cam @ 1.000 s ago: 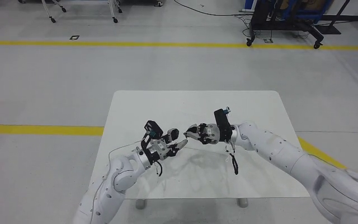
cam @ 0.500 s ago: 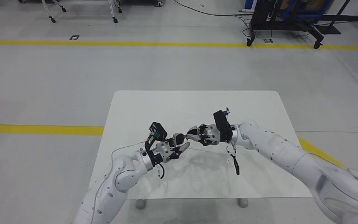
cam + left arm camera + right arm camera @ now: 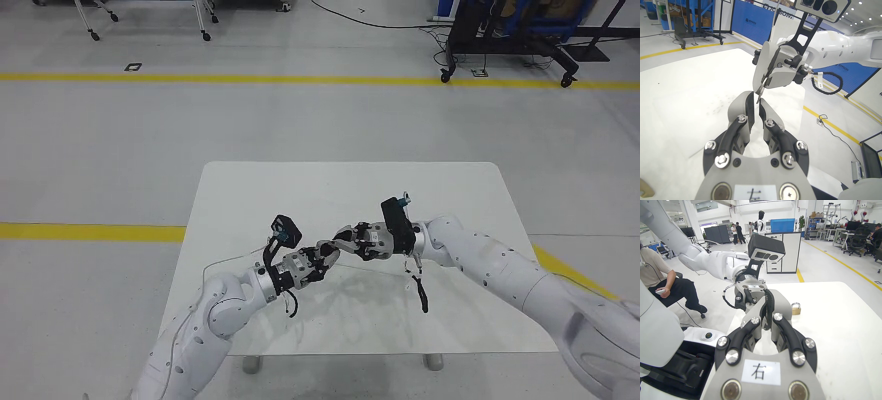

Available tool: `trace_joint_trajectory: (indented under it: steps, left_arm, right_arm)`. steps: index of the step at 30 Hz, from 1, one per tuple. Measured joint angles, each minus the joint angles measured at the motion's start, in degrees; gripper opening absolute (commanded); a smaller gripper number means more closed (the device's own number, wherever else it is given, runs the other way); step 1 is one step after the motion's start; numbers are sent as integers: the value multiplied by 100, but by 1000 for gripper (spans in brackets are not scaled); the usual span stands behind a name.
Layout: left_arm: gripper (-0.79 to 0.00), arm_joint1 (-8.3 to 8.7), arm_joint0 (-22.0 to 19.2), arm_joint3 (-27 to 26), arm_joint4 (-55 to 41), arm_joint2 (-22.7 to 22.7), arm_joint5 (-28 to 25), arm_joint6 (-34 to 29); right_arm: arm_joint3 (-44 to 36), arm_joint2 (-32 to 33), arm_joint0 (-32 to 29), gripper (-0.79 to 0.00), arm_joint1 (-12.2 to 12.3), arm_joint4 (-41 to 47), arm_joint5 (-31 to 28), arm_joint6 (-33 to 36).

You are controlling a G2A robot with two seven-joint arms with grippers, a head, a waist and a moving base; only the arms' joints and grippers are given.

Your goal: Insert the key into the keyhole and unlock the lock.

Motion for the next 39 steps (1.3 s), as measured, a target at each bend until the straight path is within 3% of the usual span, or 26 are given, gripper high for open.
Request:
trace_joint_trajectory:
  steps: [18,21,39]
  left_arm:
    - [-785,35,-60,84,-431,-99,-191,-85]
    - [-653,41,-70,85,-451,-98,-218,-117]
    - [-665,72,-149,188,-764,-147,-389,-174]
  right_arm:
    - [-9,26,-9,-785,15,12,0,0]
    - [-12,52,-24,-785,24,36,0,0]
    - [-43,1,-15,-785,59,213,0,0]
